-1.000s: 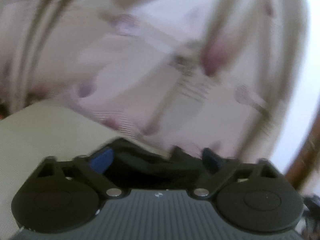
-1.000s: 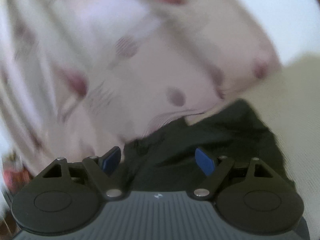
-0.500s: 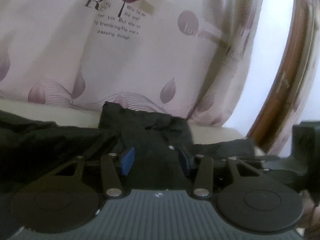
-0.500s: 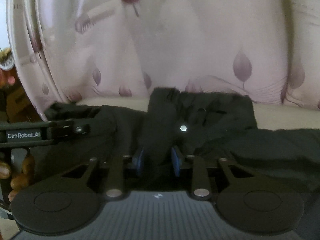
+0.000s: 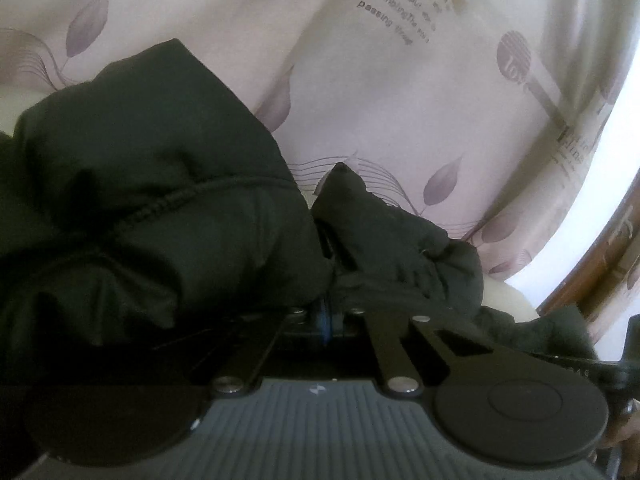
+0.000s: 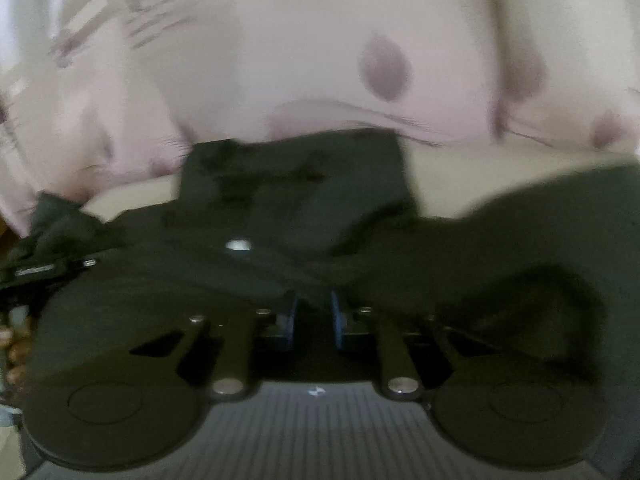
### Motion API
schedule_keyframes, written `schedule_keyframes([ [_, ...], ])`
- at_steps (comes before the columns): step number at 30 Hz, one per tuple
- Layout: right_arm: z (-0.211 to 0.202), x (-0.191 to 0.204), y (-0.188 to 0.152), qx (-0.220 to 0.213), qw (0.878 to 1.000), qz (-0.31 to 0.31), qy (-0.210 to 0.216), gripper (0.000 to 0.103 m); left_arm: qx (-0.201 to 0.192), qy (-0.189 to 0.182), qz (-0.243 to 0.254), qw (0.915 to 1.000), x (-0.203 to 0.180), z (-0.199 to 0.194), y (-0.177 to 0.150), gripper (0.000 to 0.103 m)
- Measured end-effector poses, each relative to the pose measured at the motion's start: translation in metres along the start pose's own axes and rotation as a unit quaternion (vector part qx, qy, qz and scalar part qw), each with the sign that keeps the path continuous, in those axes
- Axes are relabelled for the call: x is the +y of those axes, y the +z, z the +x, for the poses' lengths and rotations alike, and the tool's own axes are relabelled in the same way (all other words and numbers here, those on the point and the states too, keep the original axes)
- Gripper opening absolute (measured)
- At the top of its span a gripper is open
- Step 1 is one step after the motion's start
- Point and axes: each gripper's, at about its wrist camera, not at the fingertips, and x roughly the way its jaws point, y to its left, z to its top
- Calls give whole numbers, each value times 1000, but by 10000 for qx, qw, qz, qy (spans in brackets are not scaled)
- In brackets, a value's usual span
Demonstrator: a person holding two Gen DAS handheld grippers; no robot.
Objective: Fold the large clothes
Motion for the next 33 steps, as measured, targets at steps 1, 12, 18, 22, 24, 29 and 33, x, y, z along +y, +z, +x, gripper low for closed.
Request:
schedule_keyframes([
  [1, -1, -7, 0, 16, 10000, 88, 27, 6, -7, -1, 1, 10000, 1, 0, 0, 11],
  [12, -35, -101, -22, -582, 9852, 1492, 612, 0, -139, -277, -401, 9987, 22, -7, 3, 11],
  [18, -40, -136, -32, -746, 9719, 2181, 473, 0, -643, 221, -631, 9957, 36, -26, 8, 11],
  [22, -33, -141, -35, -737, 9657, 2463, 373, 0, -406, 578, -168, 9974, 31, -21, 13, 11],
  [24, -32, -143, -38, -720, 9633, 2558, 386, 0, -367, 490, -407, 9973, 42, -19, 12, 11],
  [29, -32, -151, -43, -744, 9576, 2733, 522, 0, -359, 422, -618, 9966, 51, -17, 9, 11],
  [33, -31, -151, -43, -763, 9603, 2633, 519, 0, -340, 316, -819, 9956, 60, -15, 8, 11],
])
